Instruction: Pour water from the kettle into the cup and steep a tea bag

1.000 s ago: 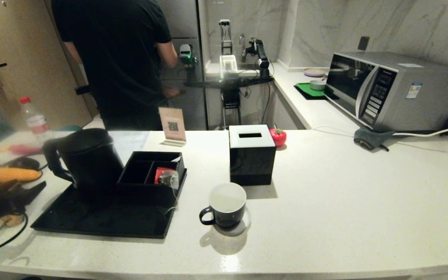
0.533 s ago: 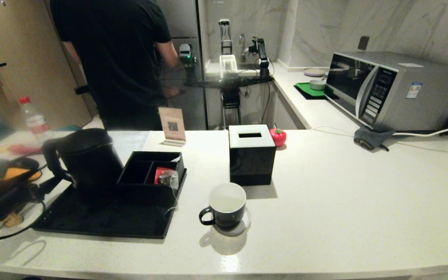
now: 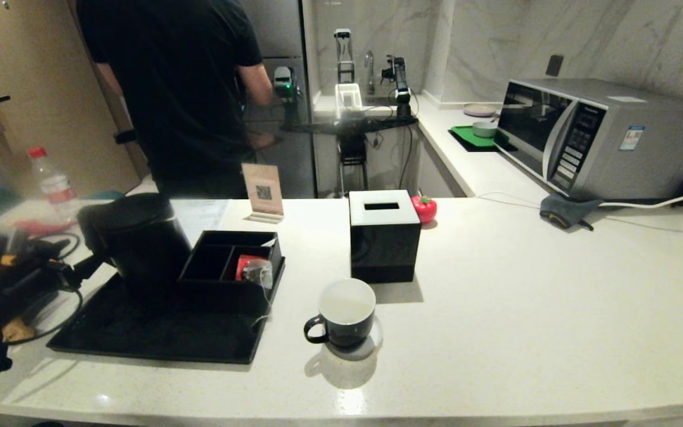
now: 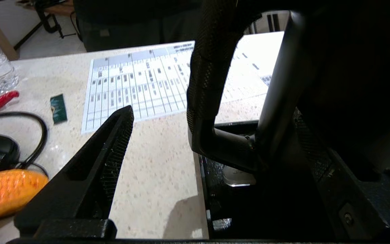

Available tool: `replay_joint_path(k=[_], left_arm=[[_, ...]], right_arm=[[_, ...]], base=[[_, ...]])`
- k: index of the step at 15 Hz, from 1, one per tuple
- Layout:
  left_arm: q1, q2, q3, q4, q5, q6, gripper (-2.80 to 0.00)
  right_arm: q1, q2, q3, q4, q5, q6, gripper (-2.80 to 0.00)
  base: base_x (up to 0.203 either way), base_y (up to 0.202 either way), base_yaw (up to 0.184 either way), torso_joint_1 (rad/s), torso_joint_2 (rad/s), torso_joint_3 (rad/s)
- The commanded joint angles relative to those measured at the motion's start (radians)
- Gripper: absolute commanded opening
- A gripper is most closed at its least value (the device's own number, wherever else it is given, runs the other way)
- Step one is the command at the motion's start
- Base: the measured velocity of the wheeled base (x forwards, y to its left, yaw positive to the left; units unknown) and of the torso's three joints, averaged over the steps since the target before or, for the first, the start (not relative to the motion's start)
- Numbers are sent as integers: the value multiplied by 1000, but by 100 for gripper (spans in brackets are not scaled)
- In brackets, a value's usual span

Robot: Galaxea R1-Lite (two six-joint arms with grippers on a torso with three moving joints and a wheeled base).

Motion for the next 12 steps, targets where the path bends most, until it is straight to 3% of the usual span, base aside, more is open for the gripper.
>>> replay_joint_path(k=[1, 12], left_arm=[[-3, 9, -26, -22, -4, -5, 0], [-47, 42, -138, -23, 1, -35, 0]], right_arm=[[0, 1, 0, 0, 1, 0, -280], [0, 1, 0, 0, 1, 0, -280]], base=[[0, 0, 0, 0, 0, 0], [0, 0, 0, 0, 0, 0]])
